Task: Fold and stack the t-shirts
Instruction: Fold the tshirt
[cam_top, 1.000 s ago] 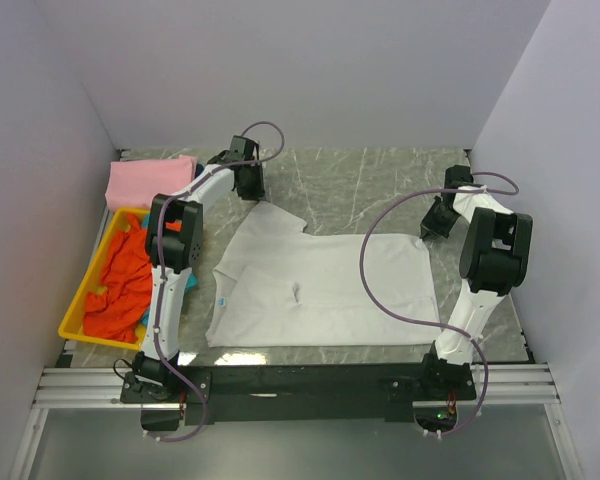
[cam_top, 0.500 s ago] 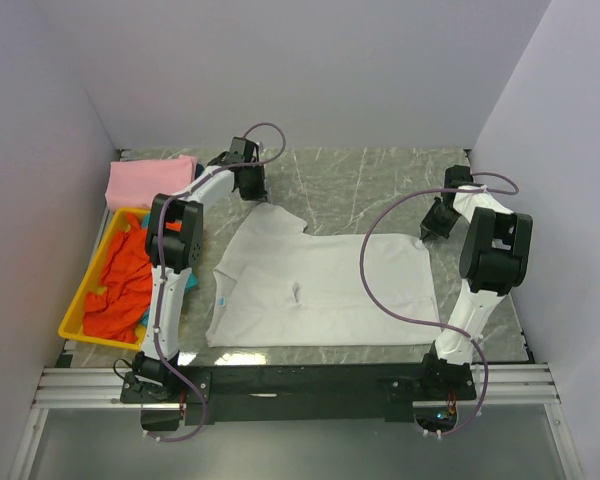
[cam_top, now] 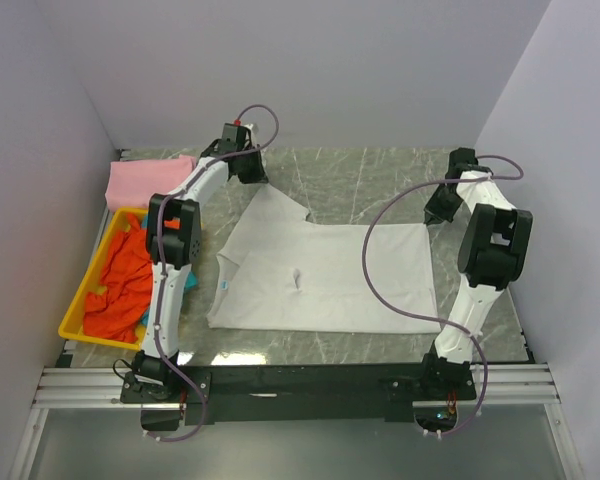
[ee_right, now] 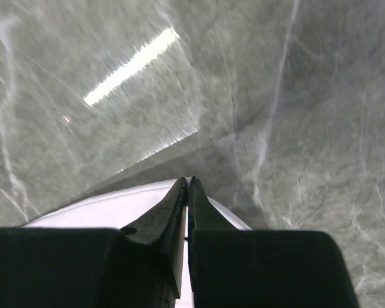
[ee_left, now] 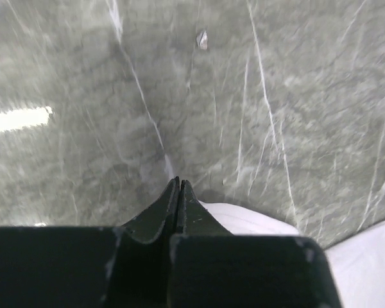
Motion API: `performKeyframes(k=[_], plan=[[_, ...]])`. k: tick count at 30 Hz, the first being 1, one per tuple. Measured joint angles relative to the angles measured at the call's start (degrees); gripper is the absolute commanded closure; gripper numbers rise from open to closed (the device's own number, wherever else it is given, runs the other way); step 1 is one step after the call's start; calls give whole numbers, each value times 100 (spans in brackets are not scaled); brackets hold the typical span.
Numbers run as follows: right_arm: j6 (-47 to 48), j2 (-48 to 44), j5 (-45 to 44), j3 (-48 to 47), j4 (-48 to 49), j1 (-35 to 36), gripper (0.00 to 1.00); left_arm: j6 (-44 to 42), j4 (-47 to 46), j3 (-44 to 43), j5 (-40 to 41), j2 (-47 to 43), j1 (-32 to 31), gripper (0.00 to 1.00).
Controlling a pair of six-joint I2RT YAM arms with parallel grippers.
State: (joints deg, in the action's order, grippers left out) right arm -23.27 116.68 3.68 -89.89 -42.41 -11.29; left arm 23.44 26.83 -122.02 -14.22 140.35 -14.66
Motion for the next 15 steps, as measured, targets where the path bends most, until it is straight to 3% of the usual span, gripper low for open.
performKeyframes(k=[11,15], plan=[[-4,662,50,-1403,-479,0,100,188,-549,-330,-503,-11,284,100],[-7,651,118,-1554,-511,0,100,221,-802,260,-682,-387,339,100]])
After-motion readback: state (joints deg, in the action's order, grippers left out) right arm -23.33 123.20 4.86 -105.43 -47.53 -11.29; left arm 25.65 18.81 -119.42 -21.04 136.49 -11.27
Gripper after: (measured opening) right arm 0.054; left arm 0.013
